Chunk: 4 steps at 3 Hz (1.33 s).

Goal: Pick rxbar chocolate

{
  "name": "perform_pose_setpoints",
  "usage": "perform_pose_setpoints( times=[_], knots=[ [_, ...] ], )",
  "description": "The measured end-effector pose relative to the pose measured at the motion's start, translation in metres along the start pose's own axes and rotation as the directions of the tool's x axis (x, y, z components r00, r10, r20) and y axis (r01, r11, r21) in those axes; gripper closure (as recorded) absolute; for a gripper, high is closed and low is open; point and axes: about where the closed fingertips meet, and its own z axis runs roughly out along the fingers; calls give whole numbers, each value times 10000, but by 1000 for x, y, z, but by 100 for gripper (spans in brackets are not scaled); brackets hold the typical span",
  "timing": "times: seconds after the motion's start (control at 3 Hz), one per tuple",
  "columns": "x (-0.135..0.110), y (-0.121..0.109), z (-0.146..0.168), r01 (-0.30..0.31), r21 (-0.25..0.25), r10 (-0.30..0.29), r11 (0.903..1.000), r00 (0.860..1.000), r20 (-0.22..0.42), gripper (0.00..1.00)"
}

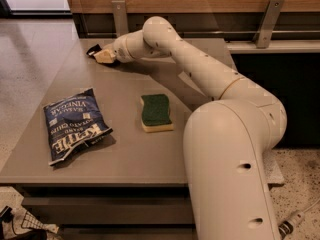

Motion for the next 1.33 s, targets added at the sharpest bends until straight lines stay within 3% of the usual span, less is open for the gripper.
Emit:
perform_pose_setpoints(
  times=[0.33, 1.0, 1.33],
  knots=[
    [0, 0, 0, 0, -2, 0, 10000, 10000, -1, 100],
    [-13, 8, -42, 386, 209, -394, 9990, 9983, 421, 100],
    [-26, 9, -79, 760, 488, -785, 9959, 9956, 513, 100]
  ],
)
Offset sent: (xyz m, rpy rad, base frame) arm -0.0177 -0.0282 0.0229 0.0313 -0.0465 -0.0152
